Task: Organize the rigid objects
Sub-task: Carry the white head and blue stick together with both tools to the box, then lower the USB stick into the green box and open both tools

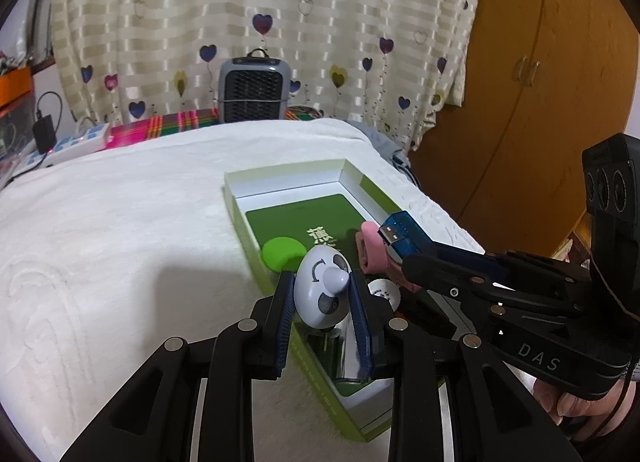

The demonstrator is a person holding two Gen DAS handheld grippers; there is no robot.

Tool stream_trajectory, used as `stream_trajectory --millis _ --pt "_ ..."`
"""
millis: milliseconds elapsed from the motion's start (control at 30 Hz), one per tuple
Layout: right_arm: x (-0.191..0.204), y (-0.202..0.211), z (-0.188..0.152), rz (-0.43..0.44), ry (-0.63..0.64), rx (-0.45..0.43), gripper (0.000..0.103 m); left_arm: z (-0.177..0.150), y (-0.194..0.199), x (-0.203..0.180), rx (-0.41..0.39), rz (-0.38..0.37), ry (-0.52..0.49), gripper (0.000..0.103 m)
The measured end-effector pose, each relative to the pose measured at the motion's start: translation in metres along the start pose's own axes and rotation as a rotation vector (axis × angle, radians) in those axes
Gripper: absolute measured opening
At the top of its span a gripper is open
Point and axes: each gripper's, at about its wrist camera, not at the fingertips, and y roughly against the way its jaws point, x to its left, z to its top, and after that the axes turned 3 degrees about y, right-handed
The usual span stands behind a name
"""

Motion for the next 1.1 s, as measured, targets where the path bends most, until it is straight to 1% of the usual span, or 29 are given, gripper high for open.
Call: stream_trajectory --millis 267,567,733,1100 --pt "-0.007 -0.009 -0.003 -0.006 -0.005 0.03 0.023 0.0 -0.014 -0.008 0.021 -0.014 -0.018 0.026" --pt "-0.01 -0.021 -0.005 -0.005 0.004 0.069 0.023 -0.001 -0.032 -0.005 0.058 -0.003 -0.013 0.026" --pt "-0.012 -0.026 -0.007 -0.003 0.008 0.094 0.023 0.0 -0.034 -0.006 0.059 -0.004 -0.015 0.026" --pt "-0.017 -0.029 -0.004 -0.021 0.005 0.086 0.023 0.009 -0.042 -0.007 0.045 0.004 -0.025 0.025"
